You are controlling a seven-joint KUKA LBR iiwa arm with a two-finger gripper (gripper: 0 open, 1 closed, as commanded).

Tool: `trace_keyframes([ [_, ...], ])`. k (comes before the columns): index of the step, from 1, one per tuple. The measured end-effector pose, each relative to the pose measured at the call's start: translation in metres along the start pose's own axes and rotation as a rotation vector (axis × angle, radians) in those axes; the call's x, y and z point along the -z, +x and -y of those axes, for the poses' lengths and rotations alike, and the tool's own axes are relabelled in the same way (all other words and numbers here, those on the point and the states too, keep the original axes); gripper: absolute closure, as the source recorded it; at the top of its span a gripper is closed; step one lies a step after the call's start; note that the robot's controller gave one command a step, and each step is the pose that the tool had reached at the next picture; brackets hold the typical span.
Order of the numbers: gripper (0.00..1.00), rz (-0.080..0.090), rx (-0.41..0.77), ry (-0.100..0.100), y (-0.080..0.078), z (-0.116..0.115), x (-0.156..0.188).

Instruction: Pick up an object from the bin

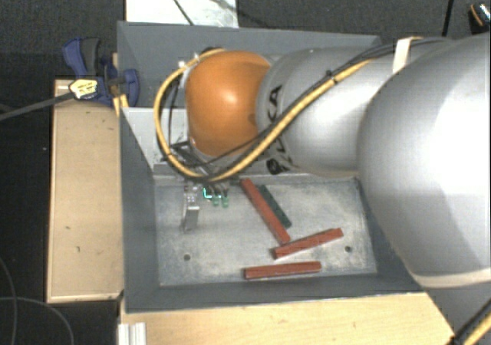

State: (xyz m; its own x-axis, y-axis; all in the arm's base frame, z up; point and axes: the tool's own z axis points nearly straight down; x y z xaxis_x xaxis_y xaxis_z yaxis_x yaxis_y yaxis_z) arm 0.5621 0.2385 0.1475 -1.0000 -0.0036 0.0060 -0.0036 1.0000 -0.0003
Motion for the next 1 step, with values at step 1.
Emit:
trace_keyframes([
  [1,0.0,0.003,0.372,0.003,-0.0157,0.0692,-0.0741],
])
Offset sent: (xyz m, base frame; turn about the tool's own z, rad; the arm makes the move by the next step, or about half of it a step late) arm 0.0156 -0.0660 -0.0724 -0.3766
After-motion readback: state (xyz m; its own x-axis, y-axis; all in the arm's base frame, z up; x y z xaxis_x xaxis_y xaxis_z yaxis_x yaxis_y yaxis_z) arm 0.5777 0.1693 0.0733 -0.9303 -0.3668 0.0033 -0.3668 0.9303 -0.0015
